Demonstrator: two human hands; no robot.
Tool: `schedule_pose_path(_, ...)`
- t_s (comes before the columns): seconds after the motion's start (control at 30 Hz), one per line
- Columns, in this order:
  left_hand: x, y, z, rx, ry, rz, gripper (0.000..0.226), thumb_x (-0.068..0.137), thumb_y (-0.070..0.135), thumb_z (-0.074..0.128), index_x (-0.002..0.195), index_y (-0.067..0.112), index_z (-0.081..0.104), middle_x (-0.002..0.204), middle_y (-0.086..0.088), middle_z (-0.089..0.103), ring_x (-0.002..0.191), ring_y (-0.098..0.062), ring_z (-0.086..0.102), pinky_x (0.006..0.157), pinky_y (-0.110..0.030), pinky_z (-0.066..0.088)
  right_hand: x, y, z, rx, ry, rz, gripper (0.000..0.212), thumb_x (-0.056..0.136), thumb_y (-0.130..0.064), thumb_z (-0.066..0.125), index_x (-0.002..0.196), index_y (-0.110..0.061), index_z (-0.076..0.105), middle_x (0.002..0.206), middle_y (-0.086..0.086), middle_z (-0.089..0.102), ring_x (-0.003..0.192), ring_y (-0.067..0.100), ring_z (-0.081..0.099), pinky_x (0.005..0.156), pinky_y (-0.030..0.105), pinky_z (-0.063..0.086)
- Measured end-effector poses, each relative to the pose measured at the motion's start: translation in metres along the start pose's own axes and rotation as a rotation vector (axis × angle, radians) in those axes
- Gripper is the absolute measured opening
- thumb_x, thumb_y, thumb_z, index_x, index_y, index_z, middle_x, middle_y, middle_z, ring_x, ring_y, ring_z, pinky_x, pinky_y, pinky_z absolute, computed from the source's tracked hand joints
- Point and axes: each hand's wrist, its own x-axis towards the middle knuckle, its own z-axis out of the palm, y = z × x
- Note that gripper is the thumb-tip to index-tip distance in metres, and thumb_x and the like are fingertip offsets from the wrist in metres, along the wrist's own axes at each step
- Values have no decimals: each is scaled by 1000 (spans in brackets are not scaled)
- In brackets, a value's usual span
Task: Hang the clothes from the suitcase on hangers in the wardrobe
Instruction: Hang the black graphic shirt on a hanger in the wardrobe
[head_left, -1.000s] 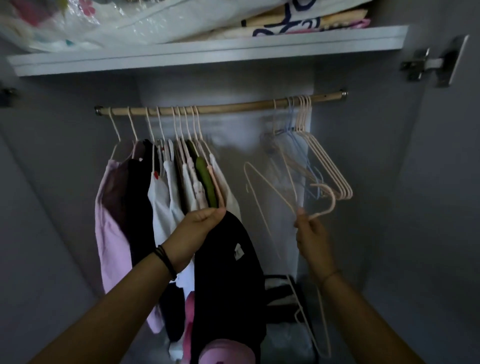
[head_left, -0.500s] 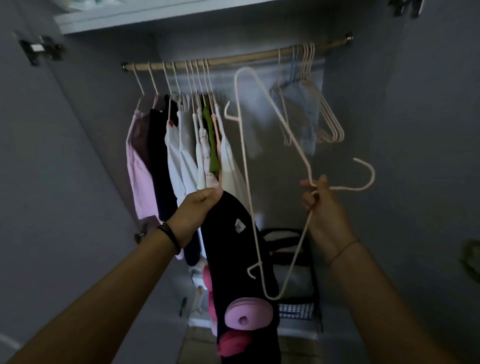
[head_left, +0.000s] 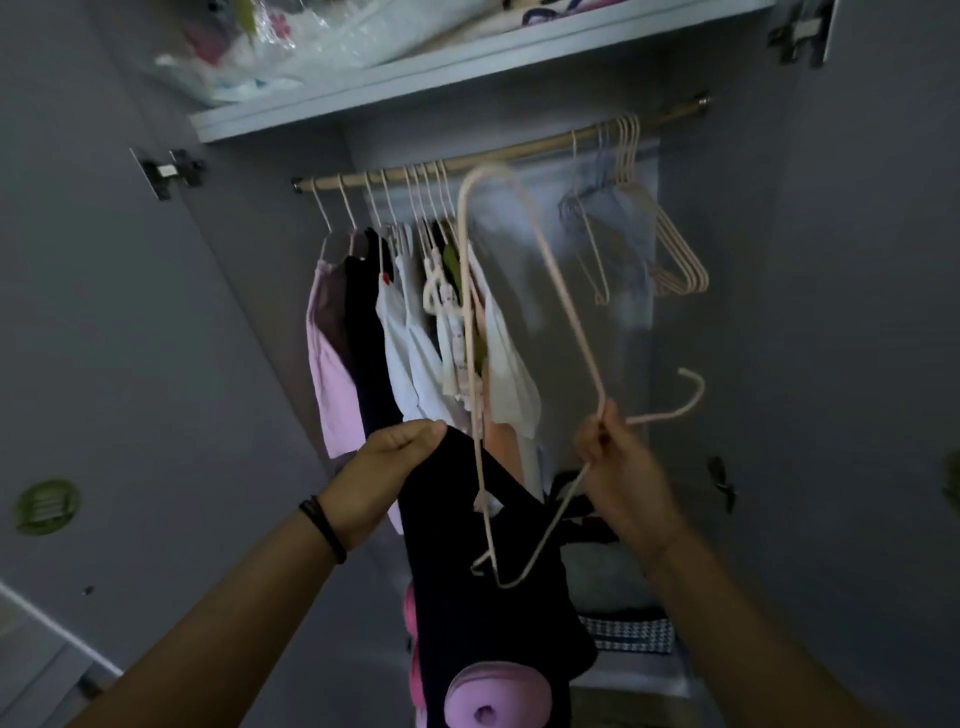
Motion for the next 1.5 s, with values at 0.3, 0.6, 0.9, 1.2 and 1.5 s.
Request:
schedule_pose_path(0.3, -16, 10, -60, -214, 126, 101, 36, 90, 34, 49, 96, 2, 66, 85, -9, 72, 72, -16, 69, 67, -22, 56, -36, 45, -79, -656, 119, 97, 35, 93, -13, 49, 58, -12, 51, 48, -7, 50, 48, 0, 48, 64, 26, 36)
schedule_pose_path(0.6, -15, 10, -46, -168, 45, 14, 33, 87, 31, 54, 94, 3, 71, 92, -17, 72, 77, -21, 69, 72, -26, 57, -23, 17, 33, 56, -86, 105, 41, 89, -29, 45, 50, -17, 49, 48, -3, 36, 47, 9, 33, 55, 19, 39)
schedule_pose_path(0.9, -15, -2, -44, -84, -4, -72, 70, 56, 64, 78, 97, 7, 73, 103, -21, 70, 84, -24, 69, 74, -27, 56, 3, -4, 70, 209, -251, -22, 33, 82, -34, 59, 56, -18, 48, 54, -4, 36, 53, 10, 32, 65, 26, 30)
schedule_pose_path(1.2, -17, 22, -25, -137, -75, -35, 33, 91, 27, 49, 90, 9, 76, 95, -16, 73, 85, -24, 71, 77, -26, 57, -10, 33, 27, -43, -2, 71, 54, 96, -17, 34, 44, -17, 47, 43, -4, 33, 43, 7, 35, 58, 22, 36)
schedule_pose_path(1.5, -10, 22, -35, -297, 72, 46, 25, 77, 31, 66, 75, 8, 75, 74, -11, 72, 62, -17, 69, 56, -21, 55, -18, 31, -26, -641, 90, 41, 43, 95, -17, 50, 53, -15, 39, 47, -3, 34, 44, 7, 34, 50, 21, 30)
